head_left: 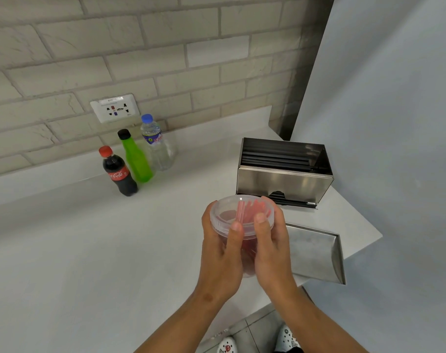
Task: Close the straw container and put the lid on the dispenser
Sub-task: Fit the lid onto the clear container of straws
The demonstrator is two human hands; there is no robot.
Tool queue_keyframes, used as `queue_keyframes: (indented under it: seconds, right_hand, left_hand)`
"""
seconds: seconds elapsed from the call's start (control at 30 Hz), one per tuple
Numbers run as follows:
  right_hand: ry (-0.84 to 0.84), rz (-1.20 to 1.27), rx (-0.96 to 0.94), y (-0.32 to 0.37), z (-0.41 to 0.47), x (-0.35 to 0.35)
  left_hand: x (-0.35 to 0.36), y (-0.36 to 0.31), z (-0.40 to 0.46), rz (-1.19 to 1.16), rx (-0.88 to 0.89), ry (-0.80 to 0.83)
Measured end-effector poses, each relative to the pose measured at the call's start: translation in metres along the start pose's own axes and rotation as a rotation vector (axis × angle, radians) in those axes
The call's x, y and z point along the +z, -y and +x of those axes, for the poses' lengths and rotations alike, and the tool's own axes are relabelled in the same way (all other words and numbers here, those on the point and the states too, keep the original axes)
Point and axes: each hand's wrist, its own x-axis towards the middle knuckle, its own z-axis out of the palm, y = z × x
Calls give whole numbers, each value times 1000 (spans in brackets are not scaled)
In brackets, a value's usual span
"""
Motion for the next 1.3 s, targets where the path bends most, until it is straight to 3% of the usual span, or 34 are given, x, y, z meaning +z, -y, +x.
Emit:
queue_keyframes:
  seconds: [0.23, 0.47, 0.8, 1.07, 1.3]
  right_hand:
    - [72, -22, 33, -8, 0, 2]
    - [240, -234, 83, -7, 17, -11]
    - [328, -440, 104, -27, 61, -10]
    - [284, -383, 250, -61, 82, 9]
    - [275, -350, 284, -77, 79, 11]
  left_hand:
    - [-13, 8, 3, 48, -44, 36]
    - [-48, 10, 23, 250, -124, 73]
    - [-92, 33, 59, 419, -227, 113]
    - [-107, 59, 75, 489, -335, -16]
    - [-117, 73, 73, 567, -362, -22]
